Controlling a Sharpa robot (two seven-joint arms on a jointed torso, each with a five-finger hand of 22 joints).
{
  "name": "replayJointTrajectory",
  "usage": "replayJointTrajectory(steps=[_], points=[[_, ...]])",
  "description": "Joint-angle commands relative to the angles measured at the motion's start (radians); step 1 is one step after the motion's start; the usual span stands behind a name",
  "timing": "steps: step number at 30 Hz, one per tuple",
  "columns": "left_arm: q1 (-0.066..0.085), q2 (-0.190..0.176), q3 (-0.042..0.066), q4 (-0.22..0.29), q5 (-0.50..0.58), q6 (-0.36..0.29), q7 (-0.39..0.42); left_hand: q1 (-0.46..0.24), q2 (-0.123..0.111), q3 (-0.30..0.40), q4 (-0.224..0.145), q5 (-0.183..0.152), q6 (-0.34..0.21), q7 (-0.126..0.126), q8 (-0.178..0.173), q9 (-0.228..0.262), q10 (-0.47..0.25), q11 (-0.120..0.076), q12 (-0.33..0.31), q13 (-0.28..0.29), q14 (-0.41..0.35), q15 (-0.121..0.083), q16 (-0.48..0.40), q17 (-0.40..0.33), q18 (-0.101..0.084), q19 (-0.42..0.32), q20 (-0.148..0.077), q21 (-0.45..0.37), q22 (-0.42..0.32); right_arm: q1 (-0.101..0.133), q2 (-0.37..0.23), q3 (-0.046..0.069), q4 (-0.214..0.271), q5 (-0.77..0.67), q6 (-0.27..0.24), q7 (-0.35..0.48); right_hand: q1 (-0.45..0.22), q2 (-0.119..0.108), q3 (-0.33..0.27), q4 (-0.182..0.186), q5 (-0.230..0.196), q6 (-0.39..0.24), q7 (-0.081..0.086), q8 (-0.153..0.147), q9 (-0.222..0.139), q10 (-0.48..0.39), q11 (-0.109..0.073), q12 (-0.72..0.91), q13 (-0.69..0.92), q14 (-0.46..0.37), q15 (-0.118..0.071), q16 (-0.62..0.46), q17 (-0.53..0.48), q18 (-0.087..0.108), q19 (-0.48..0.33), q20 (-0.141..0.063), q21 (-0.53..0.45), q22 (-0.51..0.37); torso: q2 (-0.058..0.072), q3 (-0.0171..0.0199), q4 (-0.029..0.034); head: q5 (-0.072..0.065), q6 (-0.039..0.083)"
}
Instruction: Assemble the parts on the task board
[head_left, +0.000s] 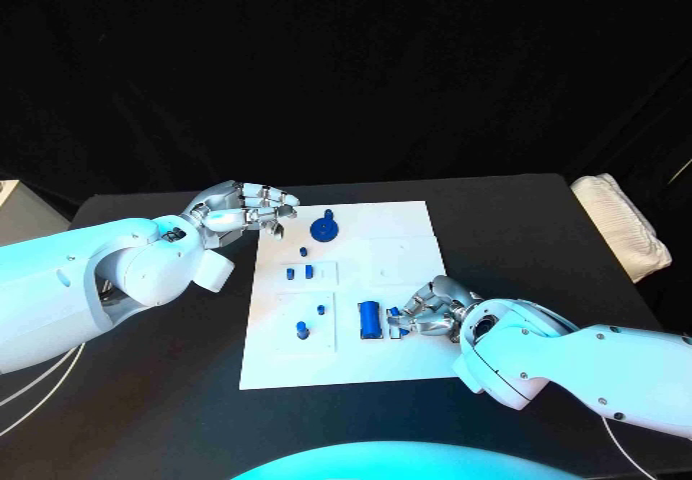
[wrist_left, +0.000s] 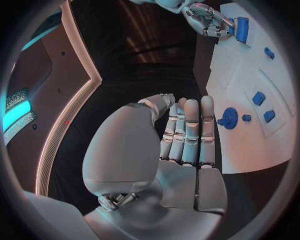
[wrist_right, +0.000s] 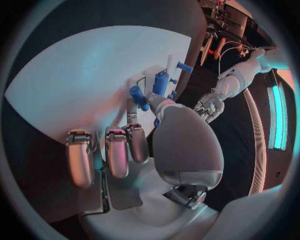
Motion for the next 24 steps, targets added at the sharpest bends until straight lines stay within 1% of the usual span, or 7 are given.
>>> replayJointTrajectory(steps=[1, 6, 12, 15, 19, 21, 24], points=[[0.0, 0.0, 0.001, 0.001, -0.003, 0.018, 0.003, -0.003, 0.006, -0.001, 0.003, 0.002, -0.006, 0.002, 0.005, 0.001, -0.004, 0.001, 0.003, -0.002, -0.001, 0.002, -0.006, 0.001, 0.014, 0.003, 0.003, -0.005, -0.001, -0.003, -0.002, -0.001, 0.011, -0.002, 0.036, 0.007, -0.009, 0.001, -0.006, 0.001, -0.002, 0.008, -0.001, 0.004, 0.001, 0.039, -0.004, 0.004, 0.169, 0.102, -0.007, 0.006, 0.263, -0.007, 0.105, -0.008, 0.002, 0.263, 0.0, -0.0001, 0.0001, 0.001, -0.001], [0.0, 0.001, 0.0, 0.0, -0.003, 0.018, 0.001, -0.004, 0.006, -0.001, 0.004, 0.002, -0.006, 0.002, 0.005, 0.001, -0.005, 0.001, 0.003, -0.002, -0.002, 0.003, -0.006, 0.001, 0.013, 0.003, 0.003, -0.005, -0.002, -0.004, -0.005, -0.001, 0.016, -0.003, 0.026, 0.008, -0.008, 0.006, -0.005, 0.001, -0.001, 0.009, -0.002, 0.006, 0.002, 0.038, -0.005, 0.002, 0.168, 0.102, -0.008, 0.006, 0.263, -0.007, 0.105, -0.008, 0.002, 0.263, 0.0, -0.0005, -0.0009, 0.002, -0.001], [0.0, 0.001, 0.0, -0.003, -0.003, 0.019, -0.001, -0.005, 0.006, -0.001, 0.004, 0.002, -0.006, 0.002, 0.005, 0.001, -0.005, 0.001, 0.004, -0.002, -0.002, 0.003, -0.007, 0.001, 0.013, 0.003, 0.003, -0.006, -0.002, -0.005, -0.007, -0.001, 0.022, -0.004, 0.016, 0.012, -0.014, 0.008, -0.008, 0.005, -0.002, 0.007, -0.002, 0.007, 0.004, 0.039, -0.005, 0.002, 0.168, 0.102, -0.009, 0.006, 0.263, -0.007, 0.105, -0.009, 0.002, 0.263, 0.0, 0.0002, 0.0004, 0.0, 0.0], [0.0, 0.002, 0.0, -0.006, -0.003, 0.018, -0.002, -0.006, 0.007, -0.001, 0.005, 0.002, -0.007, 0.002, 0.005, 0.001, -0.006, 0.001, 0.004, -0.002, -0.002, 0.003, -0.007, 0.002, 0.013, 0.002, 0.003, -0.006, -0.002, -0.005, -0.009, -0.001, 0.022, -0.004, 0.009, 0.015, -0.035, 0.008, -0.023, 0.019, -0.002, 0.005, -0.001, 0.009, 0.006, 0.039, -0.005, 0.001, 0.168, 0.102, -0.008, 0.006, 0.263, -0.007, 0.105, -0.009, 0.002, 0.263, 0.0, -0.0002, 0.0, -0.004, 0.005], [0.0, 0.002, 0.0, -0.008, -0.003, 0.017, -0.003, -0.008, 0.007, -0.001, 0.007, 0.002, -0.008, 0.002, 0.005, 0.001, -0.007, 0.002, 0.003, -0.003, -0.003, 0.003, -0.007, 0.002, 0.013, 0.002, 0.004, -0.007, -0.002, -0.005, -0.009, -0.001, 0.021, -0.004, 0.005, 0.02, -0.056, 0.01, -0.041, 0.038, -0.002, 0.003, 0.0, 0.012, 0.008, 0.039, -0.004, 0.001, 0.169, 0.102, -0.007, 0.006, 0.263, -0.007, 0.105, -0.009, 0.002, 0.263, 0.0, -0.0006, -0.0006, -0.004, 0.005], [0.0, 0.002, 0.0, -0.009, -0.003, 0.017, -0.003, -0.008, 0.007, -0.001, 0.007, 0.002, -0.008, 0.002, 0.005, 0.001, -0.007, 0.002, 0.003, -0.003, -0.003, 0.003, -0.007, 0.002, 0.013, 0.002, 0.004, -0.007, -0.002, -0.005, -0.009, 0.0, 0.022, -0.004, 0.005, 0.023, -0.063, 0.007, -0.056, 0.046, -0.001, 0.001, 0.0, 0.013, 0.01, 0.038, -0.004, 0.0, 0.168, 0.102, -0.007, 0.006, 0.263, -0.007, 0.105, -0.008, 0.002, 0.263, 0.0, -0.0005, 0.0, -0.007, 0.005], [0.0, 0.003, 0.0, -0.01, -0.003, 0.017, -0.004, -0.008, 0.007, -0.001, 0.007, 0.002, -0.008, 0.002, 0.005, 0.001, -0.007, 0.002, 0.003, -0.003, -0.003, 0.003, -0.007, 0.002, 0.013, 0.002, 0.004, -0.007, -0.002, -0.005, -0.009, 0.0, 0.023, -0.003, 0.007, 0.029, -0.07, -0.009, -0.099, 0.053, -0.005, -0.001, -0.001, 0.017, 0.013, 0.038, -0.004, -0.001, 0.169, 0.102, -0.008, 0.006, 0.263, -0.007, 0.105, -0.009, 0.002, 0.263, 0.0, -0.0006, 0.0003, -0.008, 0.006]])
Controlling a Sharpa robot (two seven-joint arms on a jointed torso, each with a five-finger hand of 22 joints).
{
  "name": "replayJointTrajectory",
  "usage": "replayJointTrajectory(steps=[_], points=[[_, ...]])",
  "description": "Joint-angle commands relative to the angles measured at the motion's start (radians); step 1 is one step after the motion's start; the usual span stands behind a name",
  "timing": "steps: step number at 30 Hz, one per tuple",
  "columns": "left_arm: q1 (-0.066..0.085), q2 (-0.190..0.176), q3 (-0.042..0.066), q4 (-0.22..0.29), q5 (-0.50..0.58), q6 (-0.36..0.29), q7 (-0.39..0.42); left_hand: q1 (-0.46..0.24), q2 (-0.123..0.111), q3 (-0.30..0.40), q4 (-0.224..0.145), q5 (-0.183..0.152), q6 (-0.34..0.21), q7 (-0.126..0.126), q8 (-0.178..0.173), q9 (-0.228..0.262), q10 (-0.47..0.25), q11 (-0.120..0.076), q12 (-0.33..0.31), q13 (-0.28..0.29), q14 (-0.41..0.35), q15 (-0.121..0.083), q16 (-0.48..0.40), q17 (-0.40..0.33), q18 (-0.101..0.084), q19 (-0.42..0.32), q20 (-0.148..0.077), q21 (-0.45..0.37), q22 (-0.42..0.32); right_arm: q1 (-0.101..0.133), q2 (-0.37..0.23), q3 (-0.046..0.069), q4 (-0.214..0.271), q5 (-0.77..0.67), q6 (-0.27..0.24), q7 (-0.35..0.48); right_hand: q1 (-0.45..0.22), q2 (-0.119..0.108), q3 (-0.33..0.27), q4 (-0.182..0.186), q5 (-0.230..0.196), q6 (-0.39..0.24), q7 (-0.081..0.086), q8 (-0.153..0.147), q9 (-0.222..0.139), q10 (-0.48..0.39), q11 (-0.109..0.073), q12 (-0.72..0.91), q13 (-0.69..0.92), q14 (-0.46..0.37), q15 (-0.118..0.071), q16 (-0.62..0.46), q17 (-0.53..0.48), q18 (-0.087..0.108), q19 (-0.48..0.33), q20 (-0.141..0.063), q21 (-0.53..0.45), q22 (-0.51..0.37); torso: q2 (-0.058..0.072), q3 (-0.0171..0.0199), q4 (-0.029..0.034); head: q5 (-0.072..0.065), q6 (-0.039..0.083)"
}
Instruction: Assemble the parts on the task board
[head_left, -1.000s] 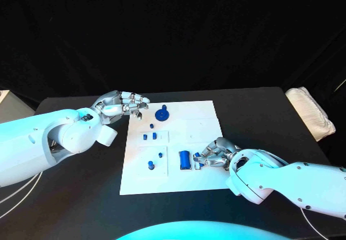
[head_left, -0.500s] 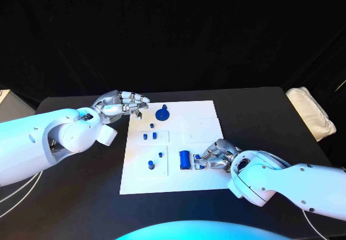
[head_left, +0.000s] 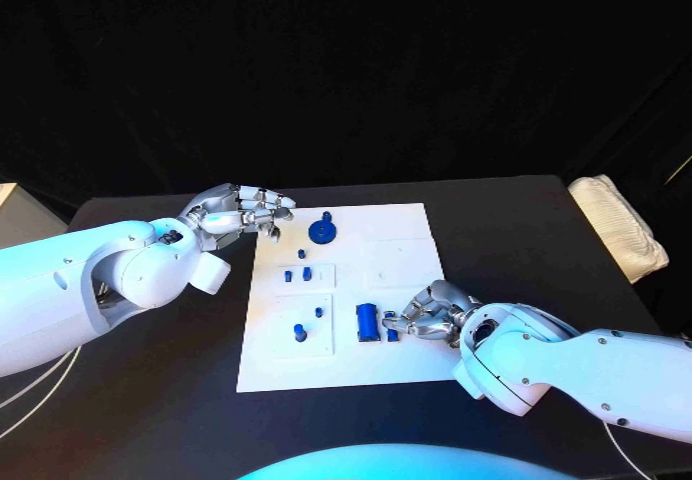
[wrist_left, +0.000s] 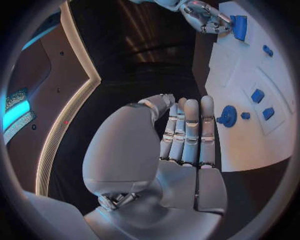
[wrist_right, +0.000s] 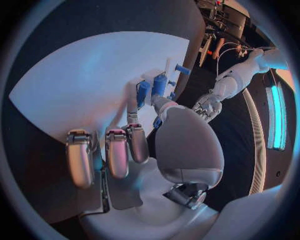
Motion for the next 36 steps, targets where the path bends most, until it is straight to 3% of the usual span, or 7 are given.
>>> replayJointTrajectory(steps=[1, 10, 15, 20, 27, 36], points=[[0.0, 0.002, 0.0, 0.0, -0.002, 0.015, 0.002, -0.004, 0.003, -0.001, 0.007, 0.002, -0.008, 0.002, 0.005, 0.001, -0.007, 0.002, 0.003, -0.001, -0.003, 0.003, -0.003, 0.002, 0.013, 0.002, 0.004, -0.007, -0.001, -0.001, 0.001, 0.0, 0.005, -0.003, 0.005, 0.027, -0.009, -0.013, -0.025, 0.002, -0.005, -0.005, 0.003, 0.006, 0.002, 0.038, -0.004, -0.001, 0.169, 0.106, -0.004, 0.006, 0.263, -0.007, 0.105, -0.009, 0.002, 0.263, 0.0, -0.0001, 0.0002, -0.001, 0.001], [0.0, 0.003, 0.0, -0.001, -0.002, 0.015, 0.001, -0.005, 0.003, -0.001, 0.008, 0.002, -0.008, 0.003, 0.005, 0.001, -0.009, 0.002, 0.003, -0.001, -0.004, 0.004, -0.004, 0.001, 0.013, 0.001, 0.004, -0.007, -0.002, -0.001, -0.005, 0.0, 0.005, -0.004, 0.018, 0.032, 0.004, -0.009, -0.033, -0.003, -0.003, -0.007, 0.002, 0.007, 0.004, 0.038, -0.005, -0.001, 0.169, 0.106, -0.005, 0.006, 0.263, -0.007, 0.105, -0.009, 0.002, 0.263, 0.0, -0.0002, 0.0004, 0.001, 0.0], [0.0, 0.003, 0.0, -0.001, -0.002, 0.015, 0.0, -0.005, 0.003, -0.001, 0.008, 0.002, -0.008, 0.003, 0.005, 0.001, -0.009, 0.002, 0.003, -0.001, -0.004, 0.004, -0.004, 0.001, 0.013, 0.001, 0.004, -0.007, -0.002, -0.001, -0.017, 0.0, 0.003, -0.008, 0.069, 0.038, 0.058, -0.01, -0.052, -0.03, -0.002, -0.015, 0.004, 0.009, 0.007, 0.035, -0.004, -0.007, 0.167, 0.106, -0.004, 0.006, 0.263, -0.007, 0.105, -0.009, 0.002, 0.263, 0.0, 0.0004, 0.0004, 0.004, 0.0], [0.0, 0.003, 0.0, -0.003, -0.002, 0.016, -0.001, -0.005, 0.003, -0.001, 0.008, 0.002, -0.008, 0.003, 0.005, 0.001, -0.009, 0.002, 0.003, -0.001, -0.004, 0.004, -0.004, 0.001, 0.013, 0.001, 0.004, -0.007, -0.002, -0.002, -0.023, 0.0, 0.007, 0.027, 0.095, 0.062, 0.071, -0.011, -0.058, -0.036, -0.002, -0.017, 0.004, 0.009, 0.007, 0.036, -0.004, -0.007, 0.168, 0.106, -0.004, 0.006, 0.263, -0.007, 0.105, -0.009, 0.002, 0.263, 0.001, -0.0002, -0.0009, 0.002, -0.001], [0.0, 0.004, 0.0, -0.006, -0.001, 0.02, -0.005, -0.006, 0.003, -0.001, 0.009, 0.003, -0.009, 0.003, 0.005, 0.001, -0.01, 0.002, 0.003, -0.002, -0.005, 0.004, -0.004, 0.002, 0.013, 0.001, 0.004, -0.008, -0.002, -0.004, -0.031, 0.0, 0.006, 0.049, 0.101, 0.08, 0.064, 0.006, -0.125, -0.002, -0.001, -0.016, 0.005, 0.011, 0.008, 0.036, -0.003, -0.006, 0.169, 0.106, -0.003, 0.006, 0.263, -0.007, 0.105, -0.007, 0.002, 0.263, -0.001, 0.0005, 0.0002, 0.003, -0.001], [0.0, 0.004, 0.0, -0.007, -0.001, 0.02, -0.008, -0.006, 0.003, -0.001, 0.009, 0.003, -0.009, 0.003, 0.005, 0.001, -0.01, 0.002, 0.003, -0.002, -0.005, 0.004, -0.004, 0.002, 0.013, 0.001, 0.004, -0.008, -0.002, -0.004, -0.031, 0.0, -0.007, 0.052, 0.109, 0.083, 0.074, 0.014, -0.131, 0.0, 0.0, -0.017, 0.004, 0.011, 0.008, 0.036, -0.003, -0.006, 0.169, 0.106, -0.003, 0.006, 0.263, -0.007, 0.105, -0.007, 0.002, 0.263, 0.0, -0.0003, 0.0002, 0.001, -0.001]])
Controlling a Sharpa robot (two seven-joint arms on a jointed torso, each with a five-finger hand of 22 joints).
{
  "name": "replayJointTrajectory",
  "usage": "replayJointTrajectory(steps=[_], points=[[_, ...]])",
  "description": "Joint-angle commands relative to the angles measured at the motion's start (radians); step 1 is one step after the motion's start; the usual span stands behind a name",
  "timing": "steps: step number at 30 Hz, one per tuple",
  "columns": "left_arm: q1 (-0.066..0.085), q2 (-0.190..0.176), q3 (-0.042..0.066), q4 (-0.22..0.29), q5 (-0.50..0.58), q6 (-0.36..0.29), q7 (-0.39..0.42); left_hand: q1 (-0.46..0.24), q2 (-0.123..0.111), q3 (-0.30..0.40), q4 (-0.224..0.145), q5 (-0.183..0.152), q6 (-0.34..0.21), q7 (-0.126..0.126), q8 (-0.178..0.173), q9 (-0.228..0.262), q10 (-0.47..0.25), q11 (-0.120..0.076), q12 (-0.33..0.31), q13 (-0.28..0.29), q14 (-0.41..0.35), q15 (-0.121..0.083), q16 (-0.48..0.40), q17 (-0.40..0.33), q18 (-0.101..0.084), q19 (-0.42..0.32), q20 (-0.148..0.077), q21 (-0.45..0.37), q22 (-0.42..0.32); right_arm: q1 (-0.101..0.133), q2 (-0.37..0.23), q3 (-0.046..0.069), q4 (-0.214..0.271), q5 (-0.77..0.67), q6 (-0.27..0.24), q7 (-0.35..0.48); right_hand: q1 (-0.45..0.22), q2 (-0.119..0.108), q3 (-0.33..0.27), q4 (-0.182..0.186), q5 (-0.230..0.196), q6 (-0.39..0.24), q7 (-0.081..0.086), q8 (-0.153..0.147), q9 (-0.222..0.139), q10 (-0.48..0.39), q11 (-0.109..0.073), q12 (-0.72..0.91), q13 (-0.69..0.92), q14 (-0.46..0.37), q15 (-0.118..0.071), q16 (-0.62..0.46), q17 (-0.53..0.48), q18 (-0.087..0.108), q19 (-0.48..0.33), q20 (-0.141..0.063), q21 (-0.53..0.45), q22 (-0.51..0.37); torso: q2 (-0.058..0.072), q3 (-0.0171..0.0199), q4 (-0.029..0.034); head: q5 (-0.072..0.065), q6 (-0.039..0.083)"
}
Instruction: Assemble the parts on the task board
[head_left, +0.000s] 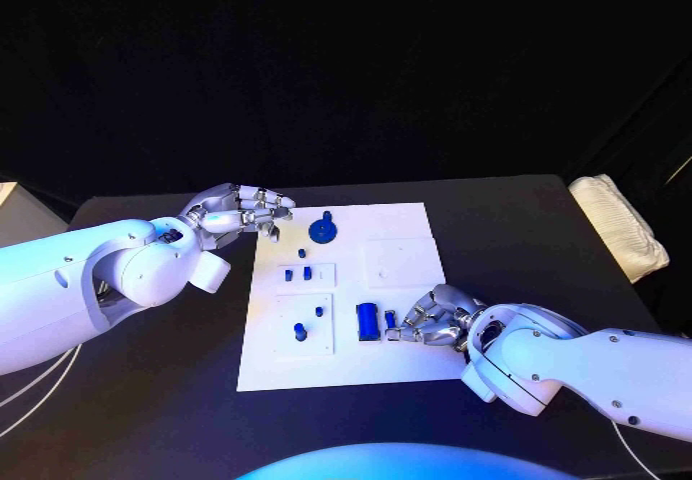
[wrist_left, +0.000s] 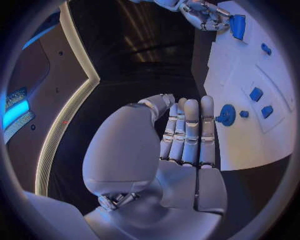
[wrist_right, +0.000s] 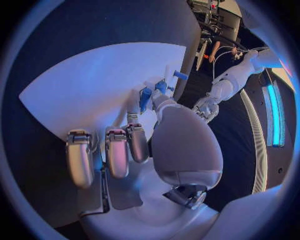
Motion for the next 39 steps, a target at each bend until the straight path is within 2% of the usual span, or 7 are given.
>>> replayJointTrajectory(steps=[1, 12, 18, 29, 34, 38, 39], points=[[0.0, 0.002, 0.001, 0.001, 0.0, 0.018, 0.001, -0.006, 0.003, 0.002, 0.006, 0.003, -0.005, -0.001, 0.005, 0.001, -0.006, -0.001, 0.003, -0.001, -0.005, 0.004, -0.004, 0.002, 0.013, 0.001, 0.004, -0.005, -0.002, -0.001, 0.001, 0.0, -0.006, 0.007, 0.03, 0.021, 0.007, 0.009, -0.008, -0.001, 0.0, -0.004, -0.001, 0.005, 0.001, 0.036, -0.003, -0.001, 0.17, 0.106, -0.003, 0.006, 0.263, -0.007, 0.105, -0.007, 0.002, 0.263, 0.0, -0.0001, 0.0007, -0.001, 0.001], [0.0, 0.004, 0.001, 0.0, 0.0, 0.018, -0.001, -0.007, 0.004, 0.002, 0.008, 0.003, -0.006, -0.001, 0.005, 0.001, -0.007, -0.001, 0.004, -0.001, -0.005, 0.005, -0.005, 0.002, 0.013, 0.001, 0.005, -0.005, -0.002, -0.001, 0.014, 0.0, -0.04, -0.002, 0.035, 0.029, 0.058, 0.032, 0.001, -0.012, 0.001, -0.006, -0.002, 0.004, 0.0, 0.037, -0.005, 0.0, 0.171, 0.106, -0.004, 0.006, 0.263, -0.007, 0.105, -0.008, 0.002, 0.263, 0.0, -0.0005, -0.0003, -0.002, 0.0], [0.0, 0.004, 0.0, -0.001, -0.001, 0.018, -0.001, -0.007, 0.004, 0.002, 0.008, 0.003, -0.006, -0.001, 0.005, 0.001, -0.007, -0.001, 0.004, -0.001, -0.005, 0.005, -0.005, 0.002, 0.013, 0.001, 0.005, -0.005, -0.002, 0.0, 0.023, 0.0, -0.053, 0.001, 0.032, 0.042, 0.048, 0.024, -0.014, 0.0, -0.002, -0.006, 0.0, 0.004, -0.001, 0.037, -0.003, 0.0, 0.172, 0.106, -0.003, 0.006, 0.263, -0.007, 0.105, -0.008, 0.002, 0.263, 0.0, -0.0002, 0.0014, -0.006, 0.001], [0.0, 0.004, 0.0, 0.001, 0.0, 0.016, 0.004, -0.008, 0.005, 0.003, 0.009, 0.003, -0.006, 0.0, 0.006, 0.001, -0.007, -0.001, 0.004, -0.001, -0.006, 0.005, -0.005, 0.002, 0.013, 0.0, 0.005, -0.006, -0.002, 0.002, 0.006, 0.001, -0.045, 0.013, 0.017, 0.065, 0.042, 0.02, -0.025, 0.007, -0.002, -0.006, 0.001, 0.004, -0.001, 0.037, -0.002, 0.0, 0.171, 0.106, -0.003, 0.006, 0.263, -0.007, 0.105, -0.007, 0.002, 0.263, -0.001, -0.0005, 0.0002, -0.002, 0.0], [0.0, 0.003, 0.0, 0.001, 0.005, 0.008, 0.015, -0.01, 0.005, 0.002, 0.01, 0.002, -0.007, 0.0, 0.006, 0.001, -0.008, 0.0, 0.005, -0.002, -0.006, 0.005, -0.005, 0.002, 0.013, 0.0, 0.005, -0.007, -0.003, 0.017, -0.02, 0.002, -0.024, 0.063, -0.003, 0.137, 0.033, 0.014, -0.058, 0.012, -0.001, -0.017, 0.004, -0.002, -0.003, 0.032, 0.001, -0.009, 0.167, 0.106, 0.0, 0.006, 0.263, -0.007, 0.105, -0.006, 0.002, 0.263, -0.002, -0.0012, -0.0009, -0.004, 0.005], [-0.002, 0.006, -0.001, -0.002, 0.022, -0.012, 0.042, -0.017, 0.003, 0.0, 0.016, 0.002, -0.008, 0.0, 0.007, 0.001, -0.009, 0.0, 0.006, -0.002, -0.006, 0.006, -0.005, 0.002, 0.013, 0.0, 0.007, -0.01, -0.004, 0.043, -0.036, 0.003, -0.024, 0.149, -0.031, 0.299, 0.039, 0.025, -0.092, 0.011, 0.0, -0.047, 0.016, -0.017, -0.009, 0.017, 0.011, -0.037, 0.154, 0.106, 0.008, 0.006, 0.263, -0.007, 0.105, 0.001, 0.002, 0.263, -0.007, -0.0045, -0.0011, -0.008, 0.013], [-0.004, 0.007, -0.001, -0.004, 0.027, -0.02, 0.05, -0.022, 0.001, -0.002, 0.02, 0.001, -0.009, -0.001, 0.007, 0.001, -0.01, 0.0, 0.007, -0.002, -0.007, 0.006, -0.004, 0.003, 0.013, -0.001, 0.007, -0.012, -0.006, 0.049, -0.037, 0.003, -0.03, 0.17, -0.037, 0.341, 0.057, 0.035, -0.098, 0.008, 0.0, -0.06, 0.023, -0.023, -0.01, 0.003, 0.016, -0.06, 0.142, 0.104, 0.014, 0.002, 0.257, 0.0, 0.097, 0.005, -0.03, 0.254, -0.008, -0.0055, -0.0008, -0.01, 0.019]])
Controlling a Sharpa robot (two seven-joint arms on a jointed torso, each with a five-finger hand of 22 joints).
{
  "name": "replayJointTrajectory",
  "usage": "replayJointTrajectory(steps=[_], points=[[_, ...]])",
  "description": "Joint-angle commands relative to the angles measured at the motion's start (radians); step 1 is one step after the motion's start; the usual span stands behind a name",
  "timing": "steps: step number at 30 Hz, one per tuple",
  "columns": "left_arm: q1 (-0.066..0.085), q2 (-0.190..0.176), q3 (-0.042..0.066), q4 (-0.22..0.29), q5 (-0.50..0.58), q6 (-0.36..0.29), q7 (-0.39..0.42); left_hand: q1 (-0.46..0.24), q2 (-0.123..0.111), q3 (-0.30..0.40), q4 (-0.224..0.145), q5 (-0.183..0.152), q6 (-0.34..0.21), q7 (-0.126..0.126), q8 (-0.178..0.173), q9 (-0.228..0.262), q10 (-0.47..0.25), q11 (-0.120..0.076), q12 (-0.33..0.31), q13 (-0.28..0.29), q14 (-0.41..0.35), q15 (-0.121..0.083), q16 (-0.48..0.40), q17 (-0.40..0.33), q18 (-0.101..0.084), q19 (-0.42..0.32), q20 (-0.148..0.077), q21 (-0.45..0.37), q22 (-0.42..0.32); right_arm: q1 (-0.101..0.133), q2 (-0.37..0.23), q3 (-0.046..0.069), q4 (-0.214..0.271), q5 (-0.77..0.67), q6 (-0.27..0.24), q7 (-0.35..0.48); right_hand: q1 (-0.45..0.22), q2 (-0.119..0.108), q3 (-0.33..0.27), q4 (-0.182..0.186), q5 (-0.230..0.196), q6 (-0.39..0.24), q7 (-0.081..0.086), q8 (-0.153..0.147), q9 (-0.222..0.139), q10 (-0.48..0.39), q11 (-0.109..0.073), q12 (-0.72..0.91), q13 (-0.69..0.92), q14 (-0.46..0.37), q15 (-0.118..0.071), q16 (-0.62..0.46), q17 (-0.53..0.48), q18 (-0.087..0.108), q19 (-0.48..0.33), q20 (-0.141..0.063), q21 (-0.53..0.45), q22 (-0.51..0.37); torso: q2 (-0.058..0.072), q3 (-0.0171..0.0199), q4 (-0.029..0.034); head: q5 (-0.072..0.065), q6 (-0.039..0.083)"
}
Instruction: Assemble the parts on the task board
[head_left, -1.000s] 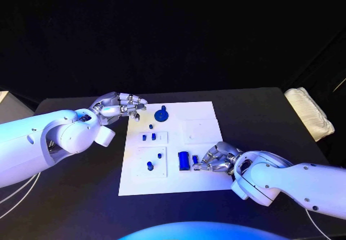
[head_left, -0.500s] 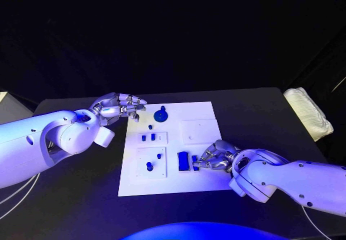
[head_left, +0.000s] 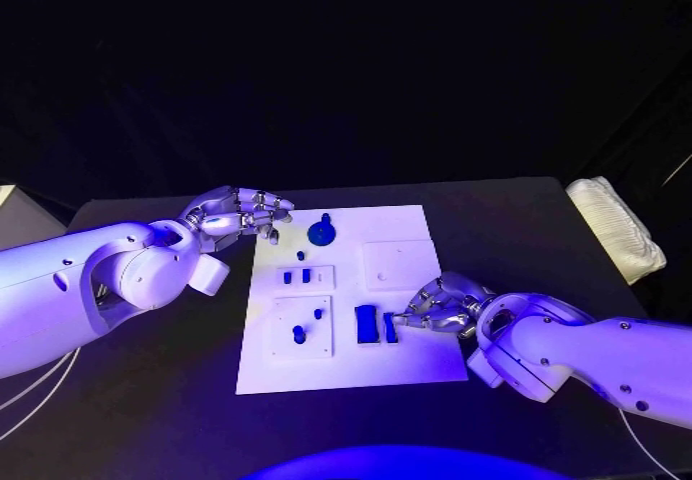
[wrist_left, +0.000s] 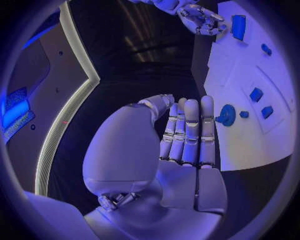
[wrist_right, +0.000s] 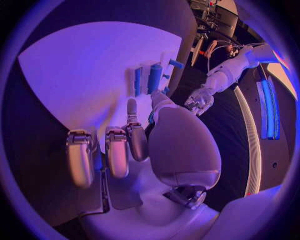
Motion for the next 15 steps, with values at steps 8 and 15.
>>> replayJointTrajectory(steps=[8, 15], points=[[-0.032, 0.042, -0.001, -0.053, 0.1, -0.124, 0.156, -0.049, -0.031, -0.044, 0.069, -0.014, -0.032, 0.001, 0.016, 0.002, -0.029, 0.006, 0.013, -0.01, -0.096, 0.019, -0.098, -0.034, 0.011, -0.045, 0.03, -0.125, -0.072, 0.075, 0.038, 0.01, -0.216, 0.324, -0.006, 0.516, 0.137, 0.035, -0.002, -0.02, 0.0, -0.071, 0.032, -0.024, -0.005, -0.245, 0.035, -0.454, -0.107, 0.022, 0.035, -0.158, 0.05, 0.081, -0.037, 0.031, -0.483, 0.115, -0.036, -0.0177, 0.0023, -0.016, 0.054], [-0.044, 0.11, -0.001, -0.175, 0.174, -0.193, 0.241, 0.0, -0.037, -0.073, 0.137, -0.032, -0.063, 0.0, 0.012, -0.009, -0.034, 0.031, -0.095, -0.109, -0.181, 0.059, -0.394, -0.164, 0.009, -0.082, 0.08, -0.368, -0.228, 0.096, 0.108, 0.025, -0.44, 0.564, 0.05, 0.661, 0.213, 0.033, 0.036, -0.001, 0.001, -0.153, 0.076, -0.063, -0.049, -0.44, 0.079, -0.871, -0.478, -0.305, 0.081, -0.7, -0.442, 0.175, -0.298, 0.076, -1.243, -0.241, -0.059, -0.0183, 0.0082, -0.016, 0.099]])
